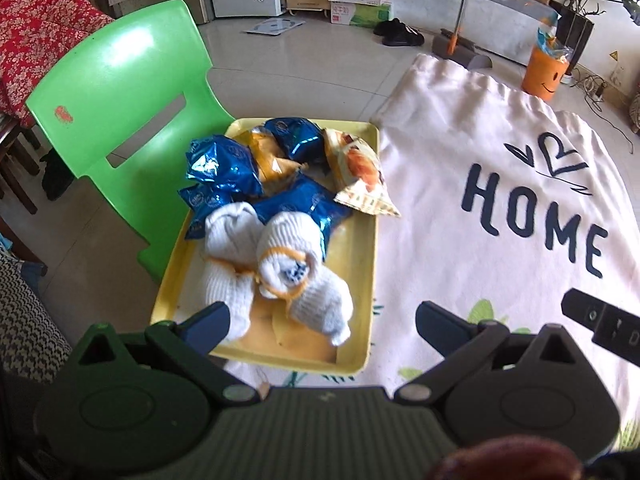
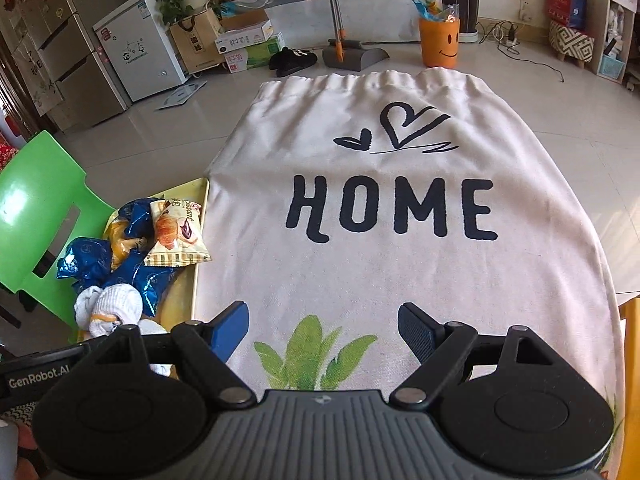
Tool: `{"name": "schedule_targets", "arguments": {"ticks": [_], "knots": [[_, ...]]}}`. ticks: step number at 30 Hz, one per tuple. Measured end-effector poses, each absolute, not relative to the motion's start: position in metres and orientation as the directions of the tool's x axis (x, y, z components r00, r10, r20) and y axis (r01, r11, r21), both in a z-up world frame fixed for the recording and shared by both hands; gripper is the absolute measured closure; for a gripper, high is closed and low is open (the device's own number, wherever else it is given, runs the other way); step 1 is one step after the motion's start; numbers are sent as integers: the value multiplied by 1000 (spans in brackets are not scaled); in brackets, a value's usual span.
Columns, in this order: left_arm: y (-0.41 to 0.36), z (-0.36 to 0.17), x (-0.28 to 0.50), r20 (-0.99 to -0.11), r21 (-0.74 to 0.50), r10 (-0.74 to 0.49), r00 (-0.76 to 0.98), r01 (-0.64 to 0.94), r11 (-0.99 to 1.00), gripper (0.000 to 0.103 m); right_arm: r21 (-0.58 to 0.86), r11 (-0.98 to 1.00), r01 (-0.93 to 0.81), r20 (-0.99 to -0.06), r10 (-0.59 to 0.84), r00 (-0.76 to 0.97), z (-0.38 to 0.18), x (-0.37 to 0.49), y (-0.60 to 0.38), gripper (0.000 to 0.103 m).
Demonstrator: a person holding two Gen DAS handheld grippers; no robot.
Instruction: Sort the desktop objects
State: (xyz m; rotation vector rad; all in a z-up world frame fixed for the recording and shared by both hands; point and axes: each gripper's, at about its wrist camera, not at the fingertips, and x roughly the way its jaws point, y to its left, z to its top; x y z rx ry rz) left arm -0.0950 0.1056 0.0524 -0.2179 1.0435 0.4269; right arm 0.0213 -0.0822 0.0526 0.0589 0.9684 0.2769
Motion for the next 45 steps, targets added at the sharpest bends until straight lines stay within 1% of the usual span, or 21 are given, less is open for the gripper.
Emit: {"name": "schedule_targets", "arguments": {"ticks": [6,22,33,45], "knots": [[98,58,-109,-878,11,219,426,-438,899,1,161,964,-211,-809,251,532,53,14,-87,21],[76,74,-128,-862,35,228,453,-395,918,1,148,952,-266,-794,275,542,53,-7,-87,20],[74,71,-129,-866,47,235,440,-398,916,1,160,949,-272,-791,289,540,53,-6,-86,20],[72,60,-125,-879,57,231,418,-389,920,0,113,961,-252,-807,237,541,50,-2,-85,20]]}}
